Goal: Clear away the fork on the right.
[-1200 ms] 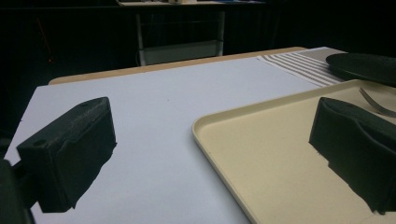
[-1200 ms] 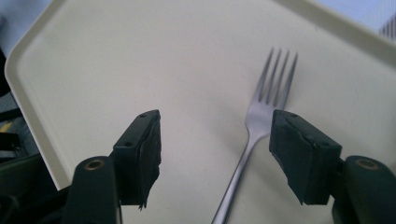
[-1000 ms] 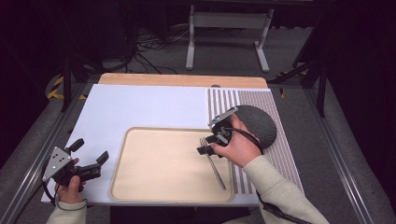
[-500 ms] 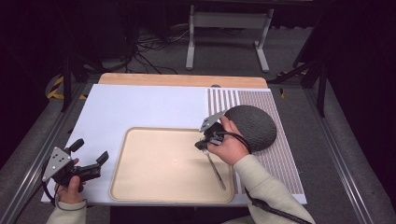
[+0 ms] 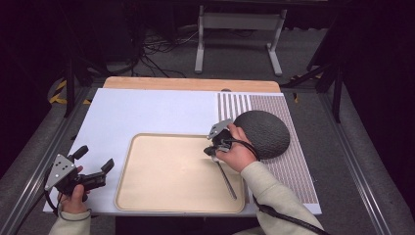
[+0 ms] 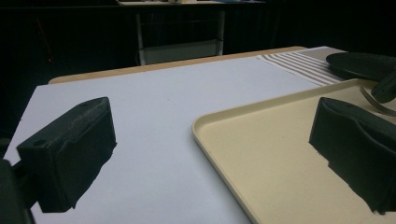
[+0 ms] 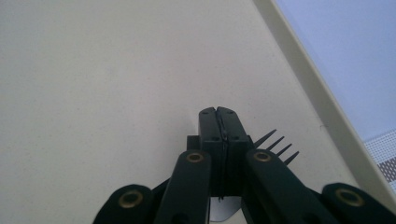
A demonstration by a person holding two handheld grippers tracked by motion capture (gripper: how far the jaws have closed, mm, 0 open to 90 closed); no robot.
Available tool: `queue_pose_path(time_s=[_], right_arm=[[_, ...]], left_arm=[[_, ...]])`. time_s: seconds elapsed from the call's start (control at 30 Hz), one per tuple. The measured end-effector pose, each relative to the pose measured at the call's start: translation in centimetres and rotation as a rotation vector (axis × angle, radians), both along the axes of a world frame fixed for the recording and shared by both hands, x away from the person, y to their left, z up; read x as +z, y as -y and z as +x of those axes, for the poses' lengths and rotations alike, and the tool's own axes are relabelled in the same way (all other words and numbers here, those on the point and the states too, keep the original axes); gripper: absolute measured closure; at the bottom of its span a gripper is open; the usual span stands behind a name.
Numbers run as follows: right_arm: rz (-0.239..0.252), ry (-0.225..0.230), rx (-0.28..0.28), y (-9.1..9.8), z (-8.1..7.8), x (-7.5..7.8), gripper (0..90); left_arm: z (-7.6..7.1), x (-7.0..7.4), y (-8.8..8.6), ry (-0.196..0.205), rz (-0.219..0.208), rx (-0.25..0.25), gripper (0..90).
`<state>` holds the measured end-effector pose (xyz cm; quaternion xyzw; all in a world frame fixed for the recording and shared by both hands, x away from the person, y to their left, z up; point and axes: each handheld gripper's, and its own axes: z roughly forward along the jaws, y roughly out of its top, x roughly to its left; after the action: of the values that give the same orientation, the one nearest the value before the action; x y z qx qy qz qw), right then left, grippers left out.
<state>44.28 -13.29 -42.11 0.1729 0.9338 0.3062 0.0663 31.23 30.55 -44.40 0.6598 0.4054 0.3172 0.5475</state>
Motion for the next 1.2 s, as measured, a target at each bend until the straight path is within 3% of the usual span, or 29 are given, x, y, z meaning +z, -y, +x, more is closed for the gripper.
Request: queue_pose_path(time_s=[0.67,1.2], right_arm=[[-0.022,0.021,-0.010,-0.3,0.2,-1.4,90.0],[-0.049,0.041,-0.093,0.7,0.5,-1.5,90.0]], left_arm=[[0.0,0.0,0.0,0.002,0.005,-0.001,1.0],[0.0,0.0,0.0,0.000,0.003,0.000,1.0]])
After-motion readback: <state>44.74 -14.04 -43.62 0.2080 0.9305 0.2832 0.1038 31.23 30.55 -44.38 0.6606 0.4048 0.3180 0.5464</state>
